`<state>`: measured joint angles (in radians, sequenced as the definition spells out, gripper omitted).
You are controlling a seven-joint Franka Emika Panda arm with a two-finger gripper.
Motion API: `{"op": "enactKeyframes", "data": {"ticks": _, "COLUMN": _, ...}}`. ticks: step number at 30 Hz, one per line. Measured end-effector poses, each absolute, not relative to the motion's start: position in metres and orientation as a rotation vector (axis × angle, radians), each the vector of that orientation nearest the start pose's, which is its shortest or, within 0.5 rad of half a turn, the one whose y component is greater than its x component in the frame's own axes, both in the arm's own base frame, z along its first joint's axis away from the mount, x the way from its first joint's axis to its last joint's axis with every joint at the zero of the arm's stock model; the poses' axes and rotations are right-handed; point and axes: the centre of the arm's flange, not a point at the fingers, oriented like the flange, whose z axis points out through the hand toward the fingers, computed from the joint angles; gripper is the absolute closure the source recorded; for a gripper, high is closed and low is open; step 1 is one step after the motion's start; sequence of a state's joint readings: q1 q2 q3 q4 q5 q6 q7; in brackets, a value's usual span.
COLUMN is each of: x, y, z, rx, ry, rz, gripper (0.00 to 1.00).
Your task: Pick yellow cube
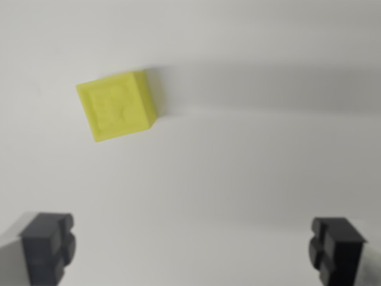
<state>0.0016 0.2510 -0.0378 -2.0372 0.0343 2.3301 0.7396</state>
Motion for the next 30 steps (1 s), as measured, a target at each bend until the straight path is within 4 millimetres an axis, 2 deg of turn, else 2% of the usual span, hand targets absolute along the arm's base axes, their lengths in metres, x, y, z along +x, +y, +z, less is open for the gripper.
{"op": "enactKeyframes", "data": {"ticks": 30, "x": 0.602, "y": 0.006, "z": 0.251, "rx": -2.935, "ry": 1.067, "rz": -0.033, "gripper": 0.0}}
